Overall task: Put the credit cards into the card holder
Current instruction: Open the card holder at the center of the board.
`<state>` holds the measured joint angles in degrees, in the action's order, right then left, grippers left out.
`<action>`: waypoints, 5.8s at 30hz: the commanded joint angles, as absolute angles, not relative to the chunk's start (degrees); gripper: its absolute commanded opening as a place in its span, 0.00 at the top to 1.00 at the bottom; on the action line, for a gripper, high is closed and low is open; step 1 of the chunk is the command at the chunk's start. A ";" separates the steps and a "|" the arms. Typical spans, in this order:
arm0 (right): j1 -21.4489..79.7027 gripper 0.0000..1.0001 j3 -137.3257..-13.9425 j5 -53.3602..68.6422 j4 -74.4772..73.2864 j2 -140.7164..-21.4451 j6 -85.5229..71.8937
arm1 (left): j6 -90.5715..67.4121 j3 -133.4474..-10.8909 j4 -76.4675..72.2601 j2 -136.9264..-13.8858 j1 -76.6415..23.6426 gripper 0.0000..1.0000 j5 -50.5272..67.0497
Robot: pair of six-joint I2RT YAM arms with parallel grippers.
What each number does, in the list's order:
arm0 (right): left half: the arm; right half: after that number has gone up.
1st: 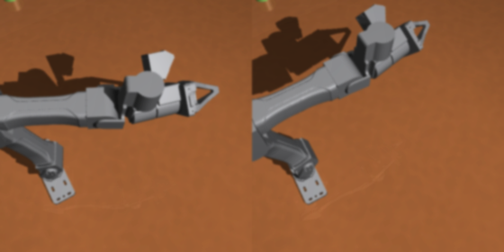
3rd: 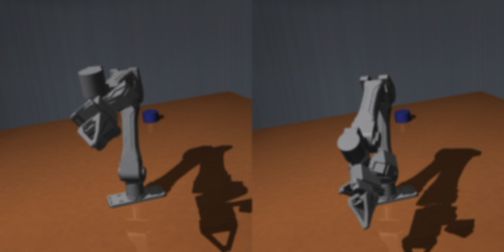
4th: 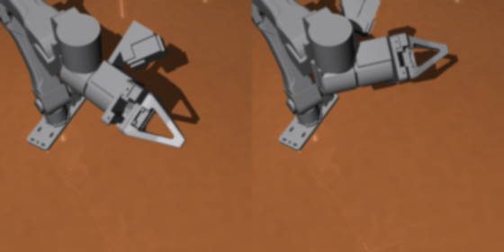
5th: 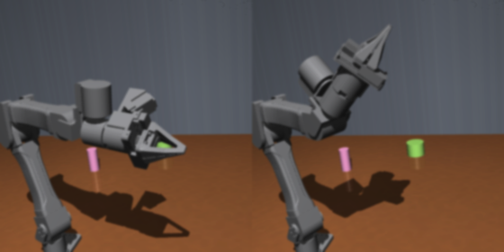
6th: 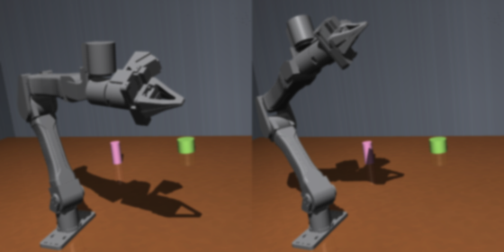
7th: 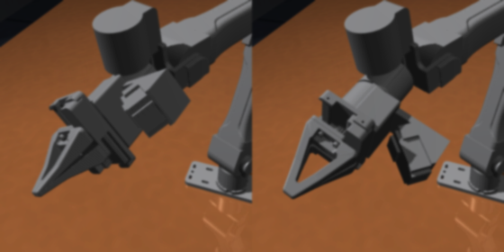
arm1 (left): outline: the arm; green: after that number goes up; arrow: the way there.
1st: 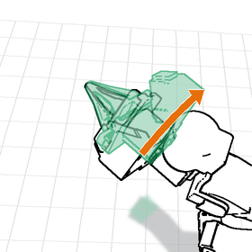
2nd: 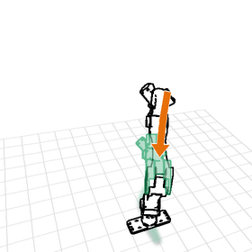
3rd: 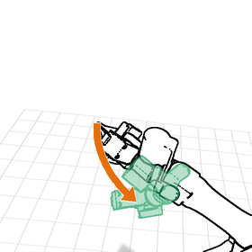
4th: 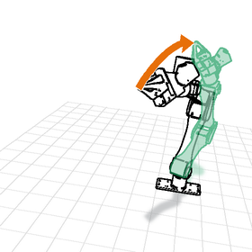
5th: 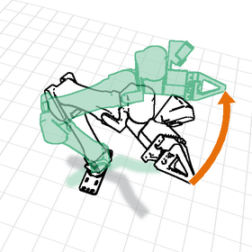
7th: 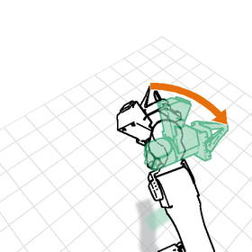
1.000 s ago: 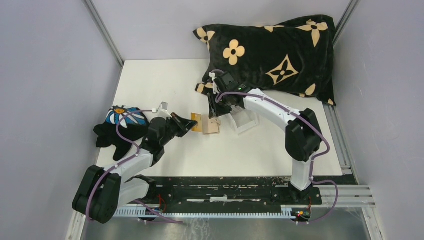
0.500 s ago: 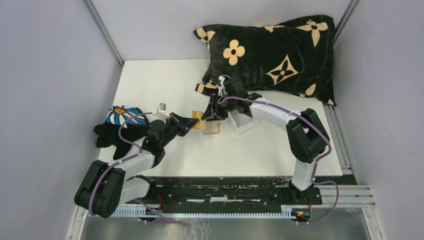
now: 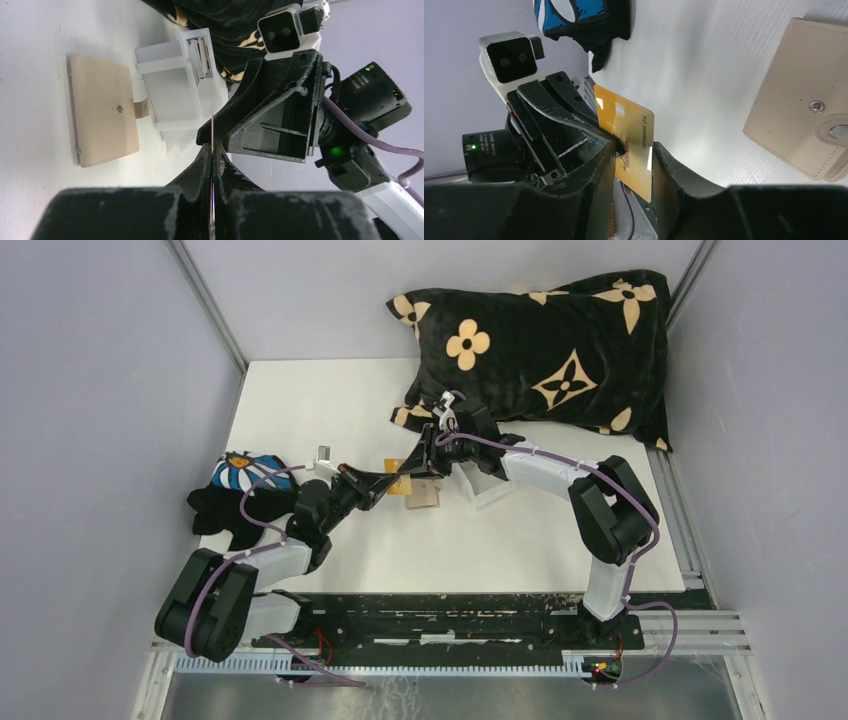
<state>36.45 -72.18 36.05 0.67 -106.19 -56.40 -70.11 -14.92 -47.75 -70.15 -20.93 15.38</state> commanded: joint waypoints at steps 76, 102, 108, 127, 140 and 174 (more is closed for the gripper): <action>43.98 0.99 -106.90 -12.27 -49.60 -123.13 -30.31 | -48.13 -26.15 -19.85 -78.73 -17.99 0.55 15.02; 41.00 0.99 -99.79 -7.64 -43.15 -118.54 -34.72 | -46.12 -27.73 -17.50 -81.00 -18.06 0.57 15.25; 40.90 0.99 -99.71 -7.77 -42.92 -117.89 -34.59 | -45.58 -28.13 -16.50 -80.71 -18.02 0.57 15.02; 39.99 0.99 -99.03 -5.94 -42.06 -117.66 -35.13 | -45.10 -29.09 -16.35 -82.36 -18.01 0.59 15.29; 38.08 0.99 -95.47 -2.02 -37.99 -117.81 -37.04 | -44.91 -29.49 -16.52 -83.69 -18.01 0.60 15.38; 35.14 0.99 -88.30 7.90 -28.56 -114.97 -41.62 | -45.96 -29.96 -17.14 -85.93 -18.45 0.63 15.23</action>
